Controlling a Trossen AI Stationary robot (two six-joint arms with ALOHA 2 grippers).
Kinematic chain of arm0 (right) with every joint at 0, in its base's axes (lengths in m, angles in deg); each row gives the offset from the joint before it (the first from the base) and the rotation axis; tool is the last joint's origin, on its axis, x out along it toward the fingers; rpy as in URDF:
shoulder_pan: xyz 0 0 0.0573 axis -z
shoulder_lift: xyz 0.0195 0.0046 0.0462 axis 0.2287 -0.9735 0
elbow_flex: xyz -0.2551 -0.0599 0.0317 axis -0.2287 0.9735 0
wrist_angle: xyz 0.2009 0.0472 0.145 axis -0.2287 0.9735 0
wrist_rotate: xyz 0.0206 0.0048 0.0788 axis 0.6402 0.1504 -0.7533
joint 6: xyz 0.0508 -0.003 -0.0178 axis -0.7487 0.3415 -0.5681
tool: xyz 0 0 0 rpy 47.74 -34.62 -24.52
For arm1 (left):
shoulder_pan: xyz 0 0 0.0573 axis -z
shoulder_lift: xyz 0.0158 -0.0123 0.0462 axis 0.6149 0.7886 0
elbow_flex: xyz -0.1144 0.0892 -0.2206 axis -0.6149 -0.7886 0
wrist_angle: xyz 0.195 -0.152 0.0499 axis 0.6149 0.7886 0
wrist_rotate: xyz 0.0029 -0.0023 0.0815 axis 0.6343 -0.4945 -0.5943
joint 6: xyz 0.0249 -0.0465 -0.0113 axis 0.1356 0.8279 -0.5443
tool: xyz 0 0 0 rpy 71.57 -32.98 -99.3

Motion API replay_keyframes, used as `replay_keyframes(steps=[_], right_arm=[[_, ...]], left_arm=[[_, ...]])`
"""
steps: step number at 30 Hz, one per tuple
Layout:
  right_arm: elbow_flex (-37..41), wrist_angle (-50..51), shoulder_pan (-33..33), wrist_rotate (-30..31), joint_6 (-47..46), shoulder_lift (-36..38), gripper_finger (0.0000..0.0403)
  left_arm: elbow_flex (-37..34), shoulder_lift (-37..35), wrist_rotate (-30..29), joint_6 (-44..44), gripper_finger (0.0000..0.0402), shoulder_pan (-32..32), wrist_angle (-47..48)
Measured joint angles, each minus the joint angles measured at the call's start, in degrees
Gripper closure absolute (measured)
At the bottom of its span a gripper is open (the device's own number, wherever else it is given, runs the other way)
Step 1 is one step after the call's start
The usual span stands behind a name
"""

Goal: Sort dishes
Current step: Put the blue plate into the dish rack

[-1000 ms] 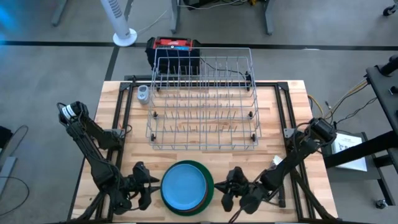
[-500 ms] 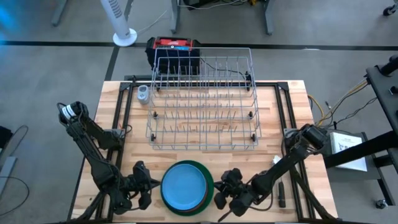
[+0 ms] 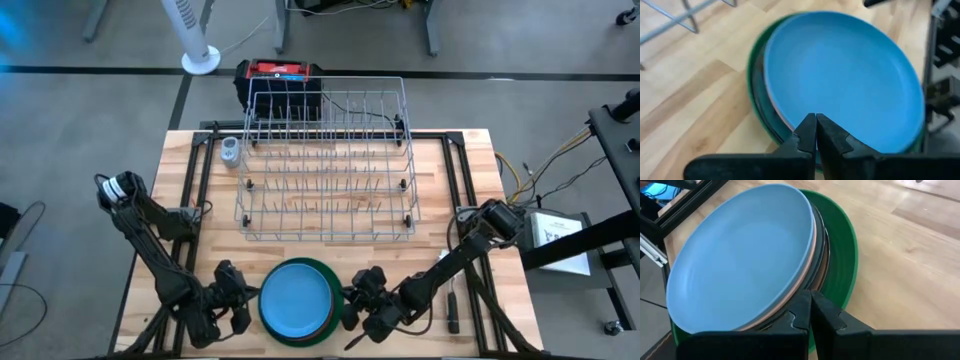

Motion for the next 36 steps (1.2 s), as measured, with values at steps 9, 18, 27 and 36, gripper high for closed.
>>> replay_keyframes(steps=[9, 18, 27, 36], right_arm=[[-0.84, -5.88, -0.02, -0.49, 1.77, -4.77, 0.0403], [-2.31, -5.92, 0.20, -0.48, 2.67, -5.00, 0.0403], [-3.19, -5.85, 0.22, -0.46, 3.70, -5.50, 0.0403], [-3.19, -5.89, 0.27, -0.41, 3.77, -5.59, 0.0403]], left_arm=[[-0.02, 0.61, -4.10, 3.72, 0.0401, -0.33, 1.01], [-0.02, 0.61, 1.20, 8.73, 0.0401, -0.89, 3.17], [-0.02, 0.63, 3.27, 9.07, 0.0401, -1.09, 2.54], [-0.02, 0.63, 4.87, 9.01, 0.0347, -1.09, 0.73]])
